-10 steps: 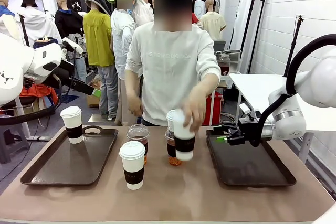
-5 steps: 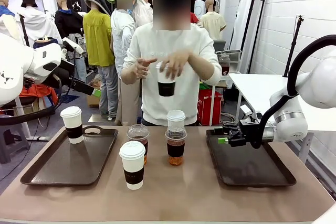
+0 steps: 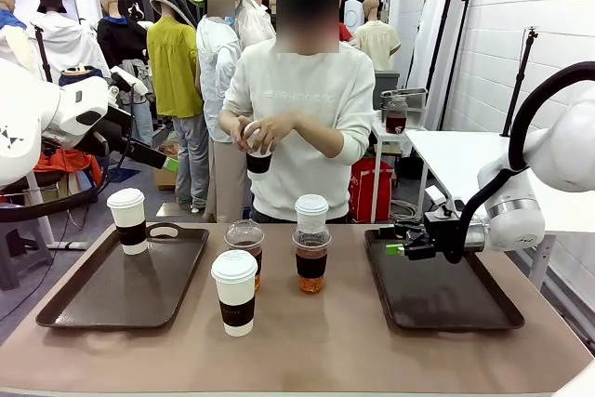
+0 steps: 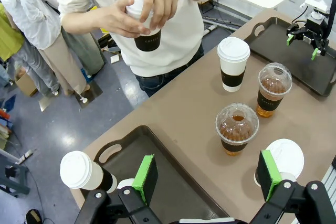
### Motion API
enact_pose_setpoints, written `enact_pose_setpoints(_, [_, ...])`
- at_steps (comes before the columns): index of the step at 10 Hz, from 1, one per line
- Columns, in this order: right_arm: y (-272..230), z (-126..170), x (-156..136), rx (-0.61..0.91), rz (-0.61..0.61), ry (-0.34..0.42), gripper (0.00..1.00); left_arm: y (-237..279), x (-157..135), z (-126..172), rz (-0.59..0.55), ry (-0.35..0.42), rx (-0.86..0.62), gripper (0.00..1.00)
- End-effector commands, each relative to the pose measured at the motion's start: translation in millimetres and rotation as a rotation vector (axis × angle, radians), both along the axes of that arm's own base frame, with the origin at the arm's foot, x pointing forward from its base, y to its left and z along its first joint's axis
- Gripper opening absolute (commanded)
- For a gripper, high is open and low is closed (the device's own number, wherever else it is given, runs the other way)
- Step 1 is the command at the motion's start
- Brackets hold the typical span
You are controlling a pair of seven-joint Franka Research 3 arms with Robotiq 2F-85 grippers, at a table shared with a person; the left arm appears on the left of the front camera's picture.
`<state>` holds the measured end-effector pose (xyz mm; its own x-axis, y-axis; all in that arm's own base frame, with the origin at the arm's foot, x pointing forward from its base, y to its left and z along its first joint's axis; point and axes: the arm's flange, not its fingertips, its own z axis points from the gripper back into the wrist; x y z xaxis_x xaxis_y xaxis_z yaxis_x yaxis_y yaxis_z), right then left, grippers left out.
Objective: Distribute the coffee onto the tray.
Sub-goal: Pick up one iced Americano and place it on the right Handle tray.
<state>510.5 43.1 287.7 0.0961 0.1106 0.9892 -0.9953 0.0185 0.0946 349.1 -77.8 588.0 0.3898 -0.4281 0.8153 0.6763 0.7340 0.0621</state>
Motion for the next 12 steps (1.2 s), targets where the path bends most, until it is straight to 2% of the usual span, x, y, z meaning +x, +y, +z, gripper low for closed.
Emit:
enact_pose_setpoints(1, [1,1,0,-0.001,0.001,-0.002,1.00,0,-1,0,-0.008,0.006,-0.006,1.00])
enact_pose_setpoints(6, [13,-4,3,-0.007,-0.022,-0.014,1.00,0,-1,0,-0.008,0.006,-0.006,1.00])
enact_pose_setpoints(8, [32,-15,6,0.023,-0.053,0.008,1.00,0,-1,0,-0.008,0.006,-0.006,1.00])
enact_pose_setpoints(10, [52,-26,5,0.040,-0.032,0.019,1.00,0,-1,0,-0.008,0.006,-0.006,1.00])
enact_pose_setpoints(12, [68,-38,6,0.037,-0.041,0.003,1.00,0,-1,0,-0.008,0.006,-0.006,1.00])
